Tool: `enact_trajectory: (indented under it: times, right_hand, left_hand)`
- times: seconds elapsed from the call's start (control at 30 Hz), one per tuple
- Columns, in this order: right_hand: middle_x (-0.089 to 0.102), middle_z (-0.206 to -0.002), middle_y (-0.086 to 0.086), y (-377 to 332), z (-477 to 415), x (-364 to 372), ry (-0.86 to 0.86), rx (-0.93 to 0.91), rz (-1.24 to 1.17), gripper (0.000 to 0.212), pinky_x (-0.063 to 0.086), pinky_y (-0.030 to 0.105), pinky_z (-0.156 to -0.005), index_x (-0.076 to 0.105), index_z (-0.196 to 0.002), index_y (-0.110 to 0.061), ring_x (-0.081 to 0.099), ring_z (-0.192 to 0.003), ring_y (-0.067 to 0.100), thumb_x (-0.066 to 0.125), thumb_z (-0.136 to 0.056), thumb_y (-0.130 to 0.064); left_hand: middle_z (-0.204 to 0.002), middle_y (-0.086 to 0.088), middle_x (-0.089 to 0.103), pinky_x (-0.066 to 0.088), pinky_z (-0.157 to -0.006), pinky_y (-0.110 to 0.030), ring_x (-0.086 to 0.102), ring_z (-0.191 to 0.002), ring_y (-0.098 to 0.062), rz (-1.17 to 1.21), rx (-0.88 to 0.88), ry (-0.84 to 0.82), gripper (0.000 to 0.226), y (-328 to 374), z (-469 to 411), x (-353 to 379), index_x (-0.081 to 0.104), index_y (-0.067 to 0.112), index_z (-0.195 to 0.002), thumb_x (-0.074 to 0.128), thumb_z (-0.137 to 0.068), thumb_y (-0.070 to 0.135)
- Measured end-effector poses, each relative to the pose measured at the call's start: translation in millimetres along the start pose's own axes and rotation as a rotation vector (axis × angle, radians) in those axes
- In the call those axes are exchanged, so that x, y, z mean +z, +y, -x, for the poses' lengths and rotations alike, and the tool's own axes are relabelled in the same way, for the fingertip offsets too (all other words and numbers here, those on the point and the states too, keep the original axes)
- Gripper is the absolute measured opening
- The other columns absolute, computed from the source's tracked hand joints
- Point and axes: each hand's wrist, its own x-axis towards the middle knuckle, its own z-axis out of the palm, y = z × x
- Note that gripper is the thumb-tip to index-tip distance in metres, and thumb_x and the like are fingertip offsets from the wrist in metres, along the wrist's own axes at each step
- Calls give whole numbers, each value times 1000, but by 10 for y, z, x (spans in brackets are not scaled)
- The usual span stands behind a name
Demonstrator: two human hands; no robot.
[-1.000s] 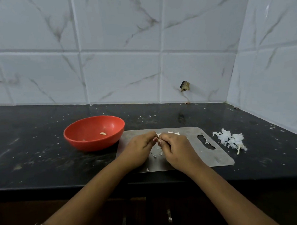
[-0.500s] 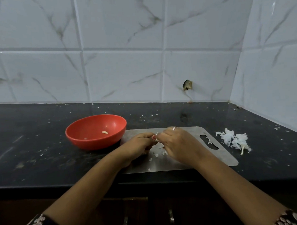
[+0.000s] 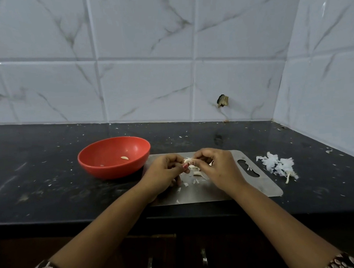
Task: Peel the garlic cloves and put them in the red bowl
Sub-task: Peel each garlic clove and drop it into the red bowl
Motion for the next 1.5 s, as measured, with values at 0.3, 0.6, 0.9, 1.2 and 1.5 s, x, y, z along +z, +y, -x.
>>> enact_trajectory:
  times: [0.3,0.6,0.9,1.2,1.5]
  right_hand:
    - [68,-77,-11,-86,50,24,-74,26,210,14,44,23,-56,72,-99,-24,55,-60,5,60,-92,-27]
    - [60,-64,-4,-105,68,44,-31,-92,293,24,39,28,-50,66,-76,-16,52,-57,13,51,-84,-33]
    - [56,-57,-1,-112,61,88,70,-447,574,22,29,19,-48,57,-67,-16,47,-47,15,44,-84,-21]
    - [68,-73,-2,-34,66,33,-20,-137,292,10,51,33,-61,70,-87,-15,61,-64,15,62,-90,-19]
    - [68,-76,-13,-63,80,-42,35,31,153,6,50,23,-64,74,-90,-20,60,-66,4,72,-85,-22]
  left_hand:
    - [-78,4,71,42,-54,-9,58,-52,4,-365,225,144,7,-45,0,33,66,14,-89,60,-93,15]
    - [-79,9,70,51,-69,-26,63,-70,-1,-606,416,220,8,-163,-38,70,68,17,-90,61,-91,21]
    - [-62,2,66,46,-60,-31,55,-55,-8,-571,376,241,21,-113,-15,65,65,10,-68,59,-86,21]
    - [-61,5,53,33,-55,-17,45,-53,-1,-480,230,99,24,-72,-37,48,55,19,-72,54,-95,15]
    - [-72,2,70,39,-53,-10,52,-47,7,-438,196,123,10,-61,-18,55,64,9,-84,60,-93,13]
